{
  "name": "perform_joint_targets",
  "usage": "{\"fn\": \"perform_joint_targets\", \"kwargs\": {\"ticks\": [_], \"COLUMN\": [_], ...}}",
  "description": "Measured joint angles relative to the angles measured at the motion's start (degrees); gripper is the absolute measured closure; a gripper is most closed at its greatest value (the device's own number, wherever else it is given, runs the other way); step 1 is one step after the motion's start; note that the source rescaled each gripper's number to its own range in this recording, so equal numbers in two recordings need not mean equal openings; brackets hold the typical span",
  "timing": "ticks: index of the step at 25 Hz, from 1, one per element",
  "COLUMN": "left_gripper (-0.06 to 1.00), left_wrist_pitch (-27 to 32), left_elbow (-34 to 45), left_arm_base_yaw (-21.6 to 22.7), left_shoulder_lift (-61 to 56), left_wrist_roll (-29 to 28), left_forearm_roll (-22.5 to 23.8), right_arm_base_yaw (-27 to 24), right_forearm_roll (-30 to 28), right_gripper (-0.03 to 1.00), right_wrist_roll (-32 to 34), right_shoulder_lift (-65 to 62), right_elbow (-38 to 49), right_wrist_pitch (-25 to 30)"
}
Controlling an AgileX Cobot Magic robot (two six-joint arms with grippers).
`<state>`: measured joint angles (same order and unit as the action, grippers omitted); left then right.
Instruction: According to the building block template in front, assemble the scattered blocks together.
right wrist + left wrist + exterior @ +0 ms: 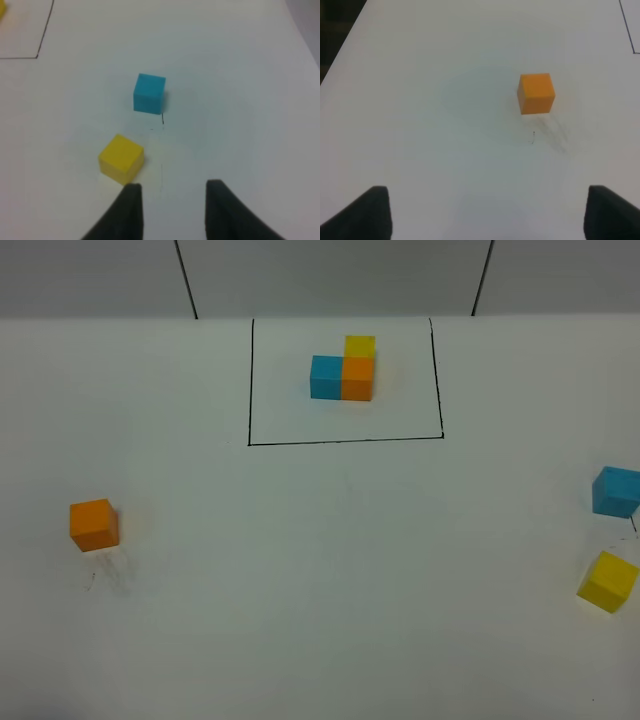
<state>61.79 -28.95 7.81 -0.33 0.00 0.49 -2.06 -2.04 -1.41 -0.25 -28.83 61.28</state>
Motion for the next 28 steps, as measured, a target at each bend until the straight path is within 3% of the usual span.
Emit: {"fn": "perform_joint_targets", "kwargs": {"ticks": [23,25,28], "left_gripper": [0.19,0.19,0.19], "left_wrist_pitch": [0.0,0.0,-0.46], "left_elbow": [0.0,0.0,-0.54], "left_arm_base_yaw": [0.0,0.0,-0.57], "left_shoulder_lift": [1.42,4.67,11.66], "left_wrist_roll": [0.0,2.02,5.6], "left_forearm_roll": [-0.49,-0.49,-4.24], "right_arm_base_yaw": [0.0,0.0,0.0], "right_forearm_roll": [0.0,0.0,0.0], "right_gripper": [0.97,0.97,0.97], "right_wrist_roll": [0.0,0.0,0.0], "right_shoulder_lift": [0.0,0.0,0.0], "right_elbow": [0.0,0.0,0.0], "right_wrist_pitch": [0.0,0.0,0.0]}}
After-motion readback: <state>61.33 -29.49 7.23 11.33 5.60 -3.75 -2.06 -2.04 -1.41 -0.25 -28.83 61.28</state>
